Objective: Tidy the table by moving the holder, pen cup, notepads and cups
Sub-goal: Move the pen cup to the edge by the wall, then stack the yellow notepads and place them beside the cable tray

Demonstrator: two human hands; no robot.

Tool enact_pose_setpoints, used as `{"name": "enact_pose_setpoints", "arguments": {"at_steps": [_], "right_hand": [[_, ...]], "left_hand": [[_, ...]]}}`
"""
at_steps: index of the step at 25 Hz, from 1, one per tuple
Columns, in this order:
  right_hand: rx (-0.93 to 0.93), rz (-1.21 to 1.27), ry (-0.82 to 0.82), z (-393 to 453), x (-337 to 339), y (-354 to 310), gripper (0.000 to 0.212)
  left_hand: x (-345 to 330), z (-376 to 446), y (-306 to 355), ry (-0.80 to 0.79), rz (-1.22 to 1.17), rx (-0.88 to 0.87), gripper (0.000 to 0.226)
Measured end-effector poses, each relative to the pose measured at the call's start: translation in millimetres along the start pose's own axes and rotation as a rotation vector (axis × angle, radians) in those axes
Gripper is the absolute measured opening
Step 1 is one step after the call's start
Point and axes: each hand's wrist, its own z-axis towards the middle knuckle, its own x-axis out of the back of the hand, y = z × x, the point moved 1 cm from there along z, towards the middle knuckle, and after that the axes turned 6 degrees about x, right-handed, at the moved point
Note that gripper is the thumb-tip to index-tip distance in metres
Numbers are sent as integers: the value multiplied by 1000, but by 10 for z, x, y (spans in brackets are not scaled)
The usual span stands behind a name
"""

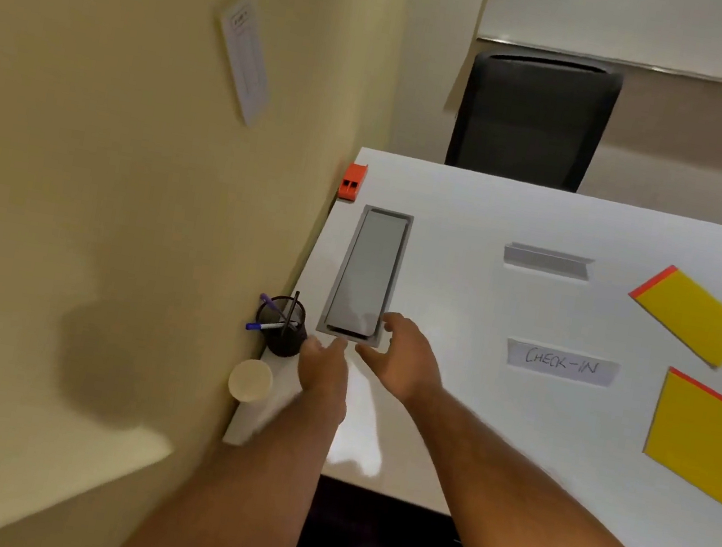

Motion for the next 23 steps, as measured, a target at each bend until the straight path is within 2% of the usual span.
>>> {"name": "enact_pose_setpoints", "arguments": {"at_steps": [4,10,15,18,23], "right_hand": [[-67,3,63,-415,499,440,74],[-148,-5,162,-1141,1507,1359,65],[-125,-26,235,-1826,2438,2171,59],[-179,-9,223,-2137,2956,2648,58],[-206,6,230,-2330,3453,3196,55]], "left_hand": [[-393,-398,-259,-76,100,-107,65],[-1141,-1178,-765,-140,161,-197,73],[-1929,-2032,-1327,-176,254,-268,70],[-2452,-2548,-1631,-241,286,-268,67],[-3109,-2942,-1865,-336,395,-301,63]]}}
